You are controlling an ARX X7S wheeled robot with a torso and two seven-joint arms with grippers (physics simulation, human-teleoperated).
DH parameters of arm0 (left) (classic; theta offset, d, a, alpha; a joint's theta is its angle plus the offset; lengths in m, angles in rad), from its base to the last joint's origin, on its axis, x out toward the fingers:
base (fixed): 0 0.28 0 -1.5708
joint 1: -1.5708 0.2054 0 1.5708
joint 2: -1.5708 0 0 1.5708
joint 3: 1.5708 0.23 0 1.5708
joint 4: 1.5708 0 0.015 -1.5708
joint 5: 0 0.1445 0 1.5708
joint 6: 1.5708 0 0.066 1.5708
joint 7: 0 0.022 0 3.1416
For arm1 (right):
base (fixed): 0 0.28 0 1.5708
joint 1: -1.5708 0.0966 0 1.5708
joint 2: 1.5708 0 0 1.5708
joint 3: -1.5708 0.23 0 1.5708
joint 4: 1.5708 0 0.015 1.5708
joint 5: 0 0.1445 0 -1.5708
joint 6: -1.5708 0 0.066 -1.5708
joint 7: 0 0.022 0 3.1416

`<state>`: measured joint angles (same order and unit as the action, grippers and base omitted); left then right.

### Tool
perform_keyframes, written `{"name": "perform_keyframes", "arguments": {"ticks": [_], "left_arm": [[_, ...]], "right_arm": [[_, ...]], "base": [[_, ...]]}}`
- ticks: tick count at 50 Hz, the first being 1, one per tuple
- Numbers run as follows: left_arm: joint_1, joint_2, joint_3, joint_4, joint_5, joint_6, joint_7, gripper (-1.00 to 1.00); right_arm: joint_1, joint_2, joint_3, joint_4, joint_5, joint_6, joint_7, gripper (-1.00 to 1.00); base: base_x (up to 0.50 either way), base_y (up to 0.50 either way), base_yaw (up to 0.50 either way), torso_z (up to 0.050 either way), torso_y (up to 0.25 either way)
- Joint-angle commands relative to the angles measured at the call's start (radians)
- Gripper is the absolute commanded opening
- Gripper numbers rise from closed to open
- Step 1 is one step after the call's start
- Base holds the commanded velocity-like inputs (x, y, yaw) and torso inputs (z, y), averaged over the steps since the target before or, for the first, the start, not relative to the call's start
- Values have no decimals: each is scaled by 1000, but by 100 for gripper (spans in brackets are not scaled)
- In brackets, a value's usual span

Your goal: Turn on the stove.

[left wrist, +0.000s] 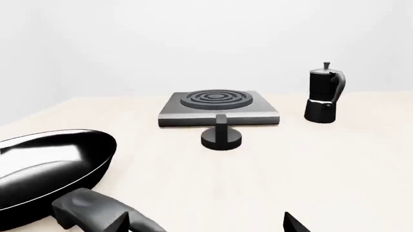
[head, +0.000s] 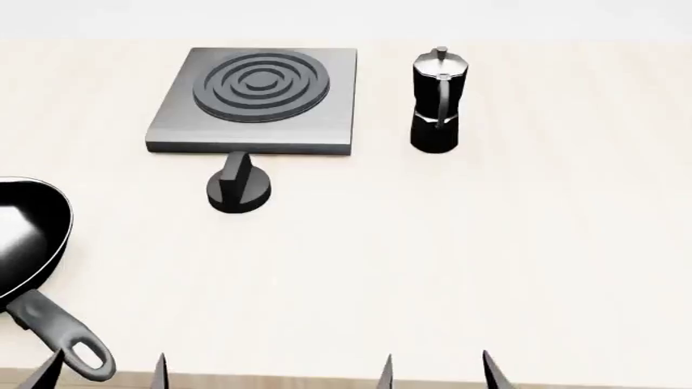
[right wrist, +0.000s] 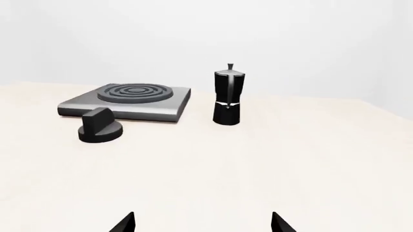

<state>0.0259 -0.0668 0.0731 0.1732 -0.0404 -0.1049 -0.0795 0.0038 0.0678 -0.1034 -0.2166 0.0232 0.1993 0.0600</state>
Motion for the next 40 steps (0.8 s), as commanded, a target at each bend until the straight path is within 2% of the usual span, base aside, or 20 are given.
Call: {"name": "perform_keyframes", "arguments": {"ticks": [1, 15, 24, 34, 35, 40], "left_arm": [[3, -31, 31, 230, -14, -160, -16, 100], [-103, -41, 54, 455, -37, -373, -38, 100], [-179, -48, 49, 546, -65, -460, -51, 100], [-192, -59, 55, 569, -78, -477, -63, 100], [-261, -55, 44, 628, -102, -532, -60, 100], [-280, -50, 36, 636, -113, -545, -75, 100]], "right_arm": [[25, 23, -48, -261, -5, 216, 16, 100], [143, 34, -93, -569, -14, 525, 35, 100], [213, 46, -103, -697, -7, 637, 35, 100], [225, 54, -108, -702, 0, 648, 46, 100], [263, 50, -100, -708, -2, 647, 49, 100], [259, 56, -101, -704, -7, 620, 62, 100]], "base": [[0, 0, 0, 0, 0], [0, 0, 0, 0, 0], [0, 0, 0, 0, 0], [0, 0, 0, 0, 0], [0, 0, 0, 0, 0], [0, 0, 0, 0, 0]]}}
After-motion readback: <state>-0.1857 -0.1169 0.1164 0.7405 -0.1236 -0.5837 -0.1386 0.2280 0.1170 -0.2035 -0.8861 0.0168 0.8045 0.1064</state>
